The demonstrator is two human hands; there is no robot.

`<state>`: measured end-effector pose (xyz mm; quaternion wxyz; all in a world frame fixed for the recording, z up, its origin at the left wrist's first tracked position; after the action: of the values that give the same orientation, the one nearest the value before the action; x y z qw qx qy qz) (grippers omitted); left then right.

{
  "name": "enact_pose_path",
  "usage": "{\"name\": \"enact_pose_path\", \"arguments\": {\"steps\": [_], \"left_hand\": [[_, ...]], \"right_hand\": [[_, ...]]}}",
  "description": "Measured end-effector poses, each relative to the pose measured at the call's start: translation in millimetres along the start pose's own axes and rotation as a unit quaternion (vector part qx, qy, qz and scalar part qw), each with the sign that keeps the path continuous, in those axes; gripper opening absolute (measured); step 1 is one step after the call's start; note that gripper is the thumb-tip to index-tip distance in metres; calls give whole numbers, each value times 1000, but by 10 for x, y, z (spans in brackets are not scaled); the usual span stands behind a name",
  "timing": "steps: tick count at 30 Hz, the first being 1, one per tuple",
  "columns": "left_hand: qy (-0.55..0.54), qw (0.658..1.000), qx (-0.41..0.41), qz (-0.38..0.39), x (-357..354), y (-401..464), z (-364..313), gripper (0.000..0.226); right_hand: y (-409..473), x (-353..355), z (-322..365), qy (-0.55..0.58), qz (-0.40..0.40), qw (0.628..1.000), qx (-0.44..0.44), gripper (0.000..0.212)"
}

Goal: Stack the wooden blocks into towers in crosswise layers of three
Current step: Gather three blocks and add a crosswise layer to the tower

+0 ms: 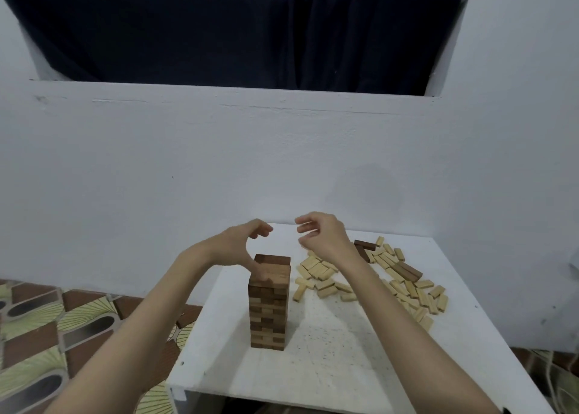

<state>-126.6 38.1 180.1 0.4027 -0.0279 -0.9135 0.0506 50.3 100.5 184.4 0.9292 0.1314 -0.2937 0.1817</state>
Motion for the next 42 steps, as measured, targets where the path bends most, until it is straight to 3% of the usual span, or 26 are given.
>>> {"name": "enact_pose_path", "arguments": {"steps": [3, 6, 8, 11, 33, 37, 39, 42], "left_hand": [[75, 994, 19, 73, -59, 64, 3, 103], [113, 987, 47, 108, -116, 100, 76, 116], [117, 985, 55, 112, -153, 109, 124, 121], [114, 987, 48, 106, -206, 125, 174, 124], [78, 992, -6, 100, -236, 174, 227, 116], [-59, 995, -7, 83, -106, 66, 278, 128], [-173, 985, -18, -7, -103, 23, 307, 113], [-328, 940, -9, -94, -299, 67, 408, 88]], "right_hand": [[37, 2, 116, -128, 125, 983, 50, 57], [24, -129, 100, -262, 258, 929, 26, 105], [6, -239, 50, -301, 280, 912, 23, 124], [-20, -356, -34, -301, 267, 915, 32, 136], [-33, -445, -121, -251, 230, 939, 52, 131], [-56, -267, -174, -119, 215, 969, 26, 124], [-74, -225, -218, -17, 163, 986, 7, 110], [-114, -337, -277, 147, 75, 985, -40, 79]]}}
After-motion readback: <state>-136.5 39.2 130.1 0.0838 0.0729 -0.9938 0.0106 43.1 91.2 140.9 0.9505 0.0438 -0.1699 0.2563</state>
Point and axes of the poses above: each hand's wrist, its own y-axis towards the middle knuckle, its own x-axis out of the back of the hand, z = x × y, the point moved 2 cm from there along y, towards the middle knuckle, and after that the axes turned 6 degrees about -y, right-handed, at the moved point
